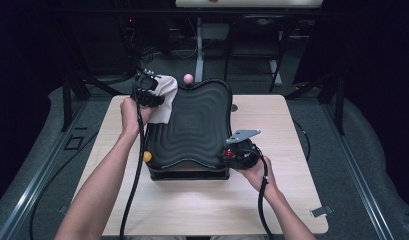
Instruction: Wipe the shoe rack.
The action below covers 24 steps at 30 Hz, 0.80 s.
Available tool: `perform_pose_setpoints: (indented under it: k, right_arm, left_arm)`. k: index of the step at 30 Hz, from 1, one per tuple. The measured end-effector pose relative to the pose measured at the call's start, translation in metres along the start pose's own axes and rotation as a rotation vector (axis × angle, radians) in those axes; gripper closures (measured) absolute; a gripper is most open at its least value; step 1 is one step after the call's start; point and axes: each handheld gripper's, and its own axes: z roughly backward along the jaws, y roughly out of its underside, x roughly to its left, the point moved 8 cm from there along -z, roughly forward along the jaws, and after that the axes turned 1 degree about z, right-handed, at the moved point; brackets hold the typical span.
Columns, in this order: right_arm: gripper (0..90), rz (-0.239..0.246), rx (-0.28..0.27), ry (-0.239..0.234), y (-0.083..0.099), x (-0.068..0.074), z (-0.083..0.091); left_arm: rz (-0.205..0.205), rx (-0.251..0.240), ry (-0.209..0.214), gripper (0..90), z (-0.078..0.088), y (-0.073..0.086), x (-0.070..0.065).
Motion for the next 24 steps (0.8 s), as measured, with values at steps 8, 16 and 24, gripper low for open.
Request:
perform_pose_setpoints:
  k: [8,16,24]
  right_arm:
    - [59.7,0.004,0.002,0.001,0.000,0.000,0.000]
    - [59.8,0.004,0.000,0.000,0.000,0.000,0.000]
    - [59.7,0.006,-0.002,0.003,0.001,0.000,0.000]
  left_arm:
    - [0.006,0.006,0.016,82.6,0.004,0.016,-0.008]
    - [-0.013,0.004,0.014,82.6,0.006,0.027,-0.016]
    - [-0.025,0.005,0.034,82.6,0.010,0.045,-0.025]
